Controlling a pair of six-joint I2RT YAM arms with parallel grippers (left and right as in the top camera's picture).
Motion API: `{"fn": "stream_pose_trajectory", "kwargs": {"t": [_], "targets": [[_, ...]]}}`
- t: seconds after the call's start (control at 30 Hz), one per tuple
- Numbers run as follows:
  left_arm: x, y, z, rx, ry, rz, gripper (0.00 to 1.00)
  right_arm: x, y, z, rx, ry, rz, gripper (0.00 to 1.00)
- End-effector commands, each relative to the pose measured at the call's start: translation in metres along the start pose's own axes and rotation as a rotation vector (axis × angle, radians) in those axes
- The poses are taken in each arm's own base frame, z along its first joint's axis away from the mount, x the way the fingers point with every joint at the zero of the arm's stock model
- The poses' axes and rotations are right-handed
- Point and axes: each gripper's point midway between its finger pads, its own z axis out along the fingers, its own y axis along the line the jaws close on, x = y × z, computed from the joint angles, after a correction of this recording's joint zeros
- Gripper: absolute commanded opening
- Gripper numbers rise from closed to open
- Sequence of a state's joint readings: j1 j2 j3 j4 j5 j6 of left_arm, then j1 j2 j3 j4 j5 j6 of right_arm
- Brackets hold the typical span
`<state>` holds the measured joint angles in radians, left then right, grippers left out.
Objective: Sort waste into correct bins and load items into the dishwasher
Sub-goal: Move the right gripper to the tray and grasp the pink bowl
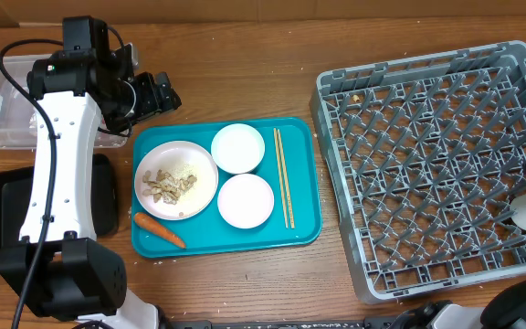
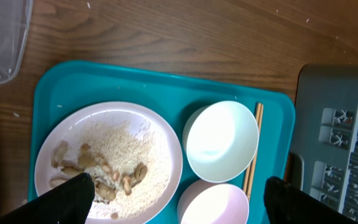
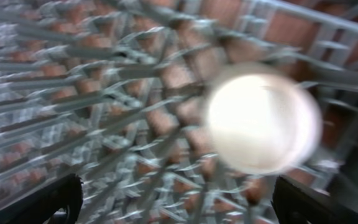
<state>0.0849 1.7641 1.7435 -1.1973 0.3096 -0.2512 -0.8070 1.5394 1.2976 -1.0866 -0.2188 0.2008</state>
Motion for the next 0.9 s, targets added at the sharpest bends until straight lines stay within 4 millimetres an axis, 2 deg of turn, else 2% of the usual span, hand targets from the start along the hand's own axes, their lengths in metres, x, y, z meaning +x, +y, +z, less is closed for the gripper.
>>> {"fn": "stream_pose_trajectory", "kwargs": {"t": [0.0,0.07,0.17,0.27,0.3,0.37,0.43,0.5,0.53,0.63,0.67,0.7,0.87], "targets": [[0.007,-0.003,-0.008,-0.007,0.008,0.02,0.89,-0.002,0.058,-0.019,-0.29,0.01,-0.106,0.91],[0.012,0.001,-0.008,-0.023,0.029,0.012,0.89,-0.001,0.077,-0.026,-0.324,0.005,-0.169,0.9],[0.018,0.009,-0.009,-0.07,0.049,0.003,0.89,0.008,0.116,-0.042,-0.355,-0.002,-0.296,0.9],[0.024,0.017,-0.01,-0.109,0.073,-0.006,0.89,0.029,0.174,-0.061,-0.425,-0.012,-0.461,0.9],[0.029,0.021,-0.011,-0.135,0.089,-0.024,0.89,0.052,0.21,-0.07,-0.479,-0.008,-0.57,0.9],[0.034,0.024,-0.012,-0.152,0.11,-0.03,0.89,0.082,0.245,-0.075,-0.527,-0.006,-0.688,0.9],[0.039,0.03,-0.013,-0.186,0.126,-0.048,0.89,0.116,0.274,-0.075,-0.548,-0.002,-0.804,0.91],[0.043,0.035,-0.015,-0.216,0.138,-0.055,0.89,0.151,0.294,-0.071,-0.551,0.012,-0.904,0.91],[0.045,0.039,-0.016,-0.235,0.144,-0.056,0.89,0.181,0.307,-0.066,-0.547,0.036,-0.979,0.91],[0.047,0.04,-0.015,-0.239,0.151,-0.057,0.9,0.237,0.319,-0.051,-0.519,0.101,-1.105,0.92],[0.048,0.04,-0.014,-0.24,0.155,-0.057,0.9,0.269,0.321,-0.04,-0.509,0.161,-1.166,0.91],[0.049,0.041,-0.014,-0.241,0.159,-0.058,0.9,0.29,0.32,-0.031,-0.496,0.208,-1.203,0.91],[0.051,0.042,-0.012,-0.243,0.167,-0.06,0.9,0.358,0.3,0.007,-0.394,0.392,-1.315,0.82]]}}
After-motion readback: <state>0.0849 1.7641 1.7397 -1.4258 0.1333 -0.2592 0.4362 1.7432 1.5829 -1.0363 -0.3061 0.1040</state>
